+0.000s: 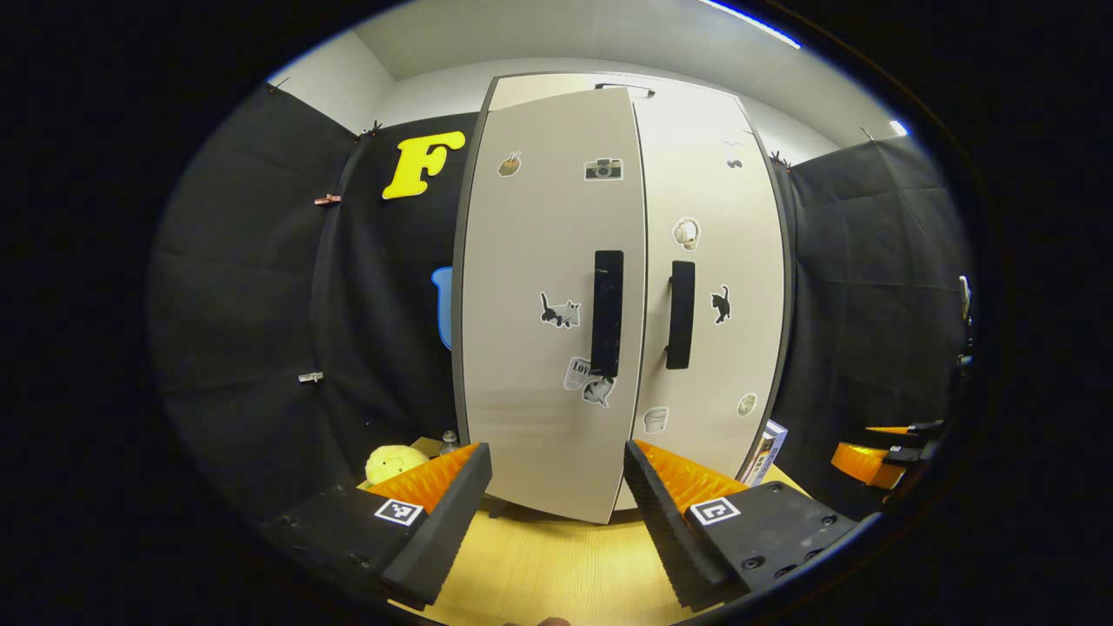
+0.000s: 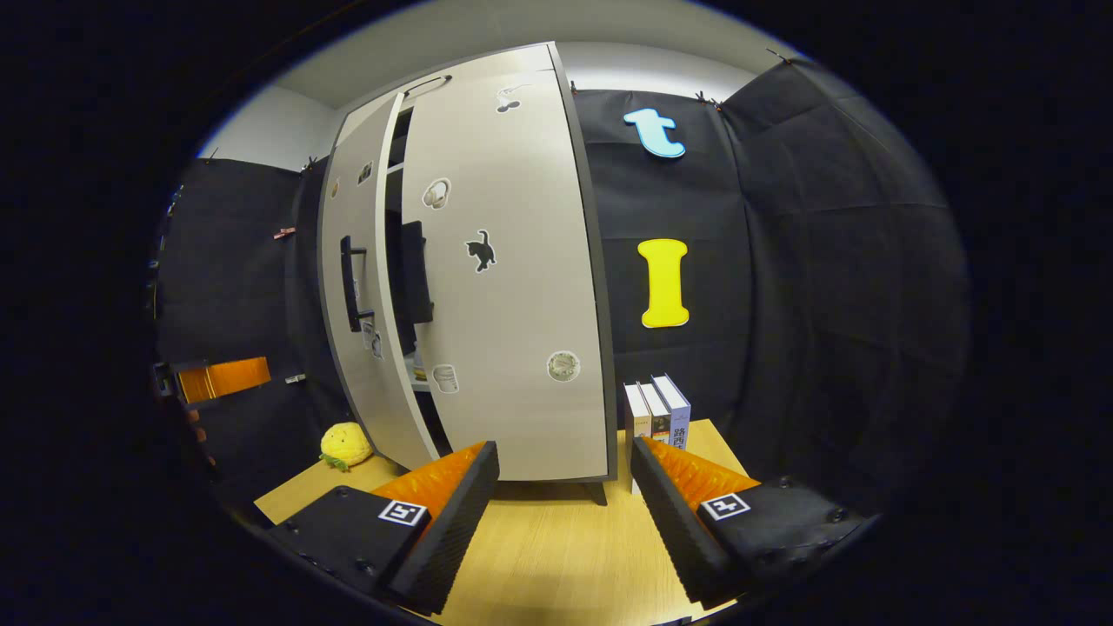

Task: Grab one shoe with the right hand and put it into the shoe cabinet, grab the other shoe with the left hand and put it into the shoe cabinet; then close the right door with the right hand and the left door with the left hand.

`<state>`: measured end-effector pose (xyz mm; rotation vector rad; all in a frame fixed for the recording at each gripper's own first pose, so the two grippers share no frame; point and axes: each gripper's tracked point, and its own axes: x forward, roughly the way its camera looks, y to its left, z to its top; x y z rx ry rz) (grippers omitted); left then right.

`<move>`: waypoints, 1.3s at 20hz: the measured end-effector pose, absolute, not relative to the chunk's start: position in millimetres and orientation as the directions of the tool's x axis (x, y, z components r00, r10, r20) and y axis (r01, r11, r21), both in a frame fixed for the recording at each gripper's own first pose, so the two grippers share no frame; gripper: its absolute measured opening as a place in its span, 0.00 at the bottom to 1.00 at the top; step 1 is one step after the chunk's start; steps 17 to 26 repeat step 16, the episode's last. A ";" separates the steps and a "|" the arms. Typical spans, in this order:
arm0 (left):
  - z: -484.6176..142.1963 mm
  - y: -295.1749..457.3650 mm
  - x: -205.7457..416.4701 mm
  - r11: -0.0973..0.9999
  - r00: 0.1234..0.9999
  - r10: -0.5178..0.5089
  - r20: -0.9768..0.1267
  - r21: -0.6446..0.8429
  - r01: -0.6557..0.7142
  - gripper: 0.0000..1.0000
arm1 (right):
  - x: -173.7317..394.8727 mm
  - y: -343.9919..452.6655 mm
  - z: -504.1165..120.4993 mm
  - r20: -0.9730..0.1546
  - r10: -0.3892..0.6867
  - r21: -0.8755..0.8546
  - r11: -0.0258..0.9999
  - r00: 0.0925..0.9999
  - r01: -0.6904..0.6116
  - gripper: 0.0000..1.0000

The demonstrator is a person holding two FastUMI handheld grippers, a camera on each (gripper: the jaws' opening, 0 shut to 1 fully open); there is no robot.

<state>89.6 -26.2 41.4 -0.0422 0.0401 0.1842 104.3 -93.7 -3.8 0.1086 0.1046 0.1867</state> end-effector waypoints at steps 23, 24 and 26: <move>11.1 3.1 -17.4 0.994 0.993 0.109 -0.038 0.022 -0.108 0.95 | 5.1 -63.9 19.9 -0.064 0.093 0.094 0.992 0.994 -0.087 0.98; 11.1 3.1 -17.4 0.994 0.993 0.109 -0.038 0.022 -0.108 0.95 | 5.1 -63.9 19.9 -0.064 0.093 0.094 0.992 0.994 -0.087 0.98; 11.1 3.1 -17.4 0.994 0.993 0.109 -0.038 0.022 -0.108 0.95 | 5.1 -63.9 19.9 -0.064 0.093 0.094 0.992 0.994 -0.087 0.98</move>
